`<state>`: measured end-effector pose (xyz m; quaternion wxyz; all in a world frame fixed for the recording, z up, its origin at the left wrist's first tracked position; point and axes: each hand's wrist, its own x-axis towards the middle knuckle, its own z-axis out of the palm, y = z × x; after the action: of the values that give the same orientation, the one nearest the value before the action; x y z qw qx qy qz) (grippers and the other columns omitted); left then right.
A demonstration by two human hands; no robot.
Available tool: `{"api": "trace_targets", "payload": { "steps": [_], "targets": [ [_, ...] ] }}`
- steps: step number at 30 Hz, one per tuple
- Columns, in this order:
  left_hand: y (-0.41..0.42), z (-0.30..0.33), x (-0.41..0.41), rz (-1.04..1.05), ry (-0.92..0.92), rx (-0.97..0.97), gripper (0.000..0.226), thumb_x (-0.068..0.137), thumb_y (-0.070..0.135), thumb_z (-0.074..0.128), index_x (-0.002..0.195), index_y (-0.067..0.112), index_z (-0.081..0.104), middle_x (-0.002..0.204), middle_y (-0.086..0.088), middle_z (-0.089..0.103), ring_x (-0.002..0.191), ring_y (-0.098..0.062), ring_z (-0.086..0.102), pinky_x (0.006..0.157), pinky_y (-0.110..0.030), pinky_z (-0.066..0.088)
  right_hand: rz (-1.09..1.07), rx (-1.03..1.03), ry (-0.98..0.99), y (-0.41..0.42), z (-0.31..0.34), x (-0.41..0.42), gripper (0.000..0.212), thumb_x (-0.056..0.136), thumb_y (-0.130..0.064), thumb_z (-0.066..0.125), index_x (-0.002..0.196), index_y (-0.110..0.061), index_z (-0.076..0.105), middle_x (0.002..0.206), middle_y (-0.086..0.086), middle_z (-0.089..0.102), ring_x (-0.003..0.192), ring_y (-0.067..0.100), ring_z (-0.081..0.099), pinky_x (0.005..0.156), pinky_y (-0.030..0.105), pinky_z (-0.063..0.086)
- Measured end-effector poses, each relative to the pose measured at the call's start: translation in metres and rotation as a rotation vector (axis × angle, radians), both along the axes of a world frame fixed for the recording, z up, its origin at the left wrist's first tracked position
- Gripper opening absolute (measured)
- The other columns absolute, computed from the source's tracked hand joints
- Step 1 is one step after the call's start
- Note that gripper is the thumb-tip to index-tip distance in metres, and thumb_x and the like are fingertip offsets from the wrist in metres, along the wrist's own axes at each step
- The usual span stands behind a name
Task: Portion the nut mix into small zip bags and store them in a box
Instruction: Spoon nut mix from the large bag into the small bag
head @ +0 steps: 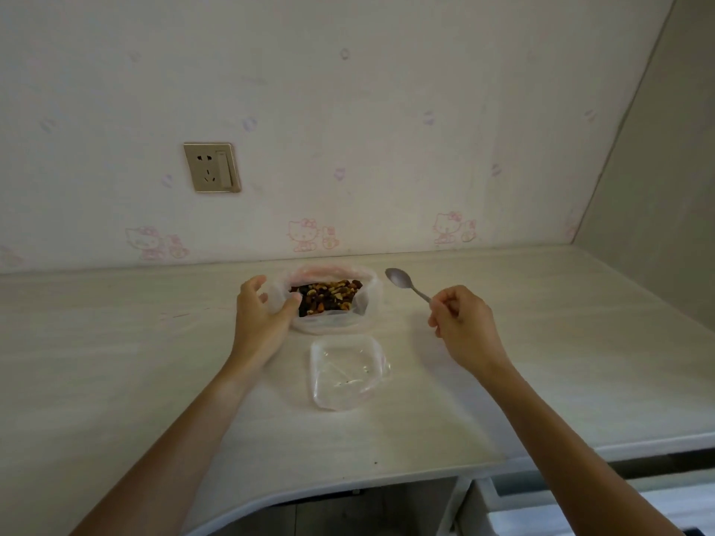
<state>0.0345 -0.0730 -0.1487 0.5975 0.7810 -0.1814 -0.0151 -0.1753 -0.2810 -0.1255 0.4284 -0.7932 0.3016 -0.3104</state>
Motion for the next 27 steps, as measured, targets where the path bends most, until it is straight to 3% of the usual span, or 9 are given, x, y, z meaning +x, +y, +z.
{"api": "trace_targets", "payload": {
  "steps": [3, 7, 13, 19, 22, 27],
  "targets": [
    [-0.007, -0.003, 0.004, -0.017, -0.028, -0.020, 0.063, 0.096, 0.034, 0.073, 0.151, 0.027, 0.041, 0.152, 0.007, 0.045, 0.137, -0.014, 0.045, 0.113, -0.037, 0.041, 0.122, 0.051, -0.059, 0.004, 0.014, 0.012, 0.011, 0.101, -0.012, 0.060, 0.092, -0.013, 0.067, 0.072, 0.003, 0.072, 0.056, 0.008, 0.062, 0.050, 0.017, 0.046],
    [-0.010, -0.009, 0.003, -0.004, -0.185, -0.031, 0.038, 0.099, 0.021, 0.069, 0.134, 0.027, 0.059, 0.135, 0.011, 0.058, 0.127, -0.011, 0.052, 0.107, -0.031, 0.042, 0.165, -0.011, -0.036, 0.004, 0.025, 0.041, 0.009, 0.097, -0.011, 0.067, 0.089, -0.011, 0.071, 0.067, 0.002, 0.074, 0.054, 0.013, 0.067, 0.048, 0.020, 0.049],
    [-0.009, -0.015, 0.007, 0.012, -0.222, -0.041, 0.021, 0.098, 0.006, 0.066, 0.110, 0.021, 0.075, 0.131, 0.013, 0.056, 0.131, -0.003, 0.048, 0.115, -0.028, 0.035, 0.244, -0.034, -0.066, -0.005, 0.022, 0.082, 0.006, 0.092, -0.014, 0.075, 0.086, -0.013, 0.076, 0.068, 0.001, 0.076, 0.058, 0.018, 0.074, 0.051, 0.023, 0.057],
    [-0.009, -0.016, 0.005, -0.011, -0.255, -0.065, 0.031, 0.099, 0.004, 0.065, 0.127, 0.013, 0.070, 0.141, 0.004, 0.060, 0.132, -0.006, 0.052, 0.119, -0.032, 0.039, 0.270, 0.193, -0.302, -0.011, 0.010, 0.099, 0.023, 0.099, -0.024, 0.068, 0.085, -0.007, 0.073, 0.071, 0.007, 0.074, 0.059, 0.023, 0.068, 0.047, 0.029, 0.051],
    [-0.009, -0.014, 0.004, -0.018, -0.265, -0.079, 0.035, 0.098, 0.004, 0.065, 0.133, 0.013, 0.066, 0.142, 0.003, 0.059, 0.134, -0.006, 0.052, 0.119, -0.031, 0.039, 0.226, 0.091, -0.342, -0.016, 0.009, 0.097, 0.032, 0.106, -0.031, 0.054, 0.084, -0.010, 0.063, 0.064, 0.003, 0.067, 0.053, 0.016, 0.060, 0.044, 0.027, 0.046],
    [-0.010, -0.011, 0.001, -0.055, -0.301, -0.040, 0.041, 0.099, 0.004, 0.064, 0.139, 0.012, 0.061, 0.145, 0.003, 0.056, 0.137, -0.005, 0.049, 0.118, -0.024, 0.037, 0.219, -0.086, -0.248, -0.013, 0.007, 0.097, 0.034, 0.110, -0.032, 0.043, 0.083, -0.018, 0.056, 0.063, 0.005, 0.065, 0.046, 0.005, 0.053, 0.051, 0.017, 0.040]
  ]
}}
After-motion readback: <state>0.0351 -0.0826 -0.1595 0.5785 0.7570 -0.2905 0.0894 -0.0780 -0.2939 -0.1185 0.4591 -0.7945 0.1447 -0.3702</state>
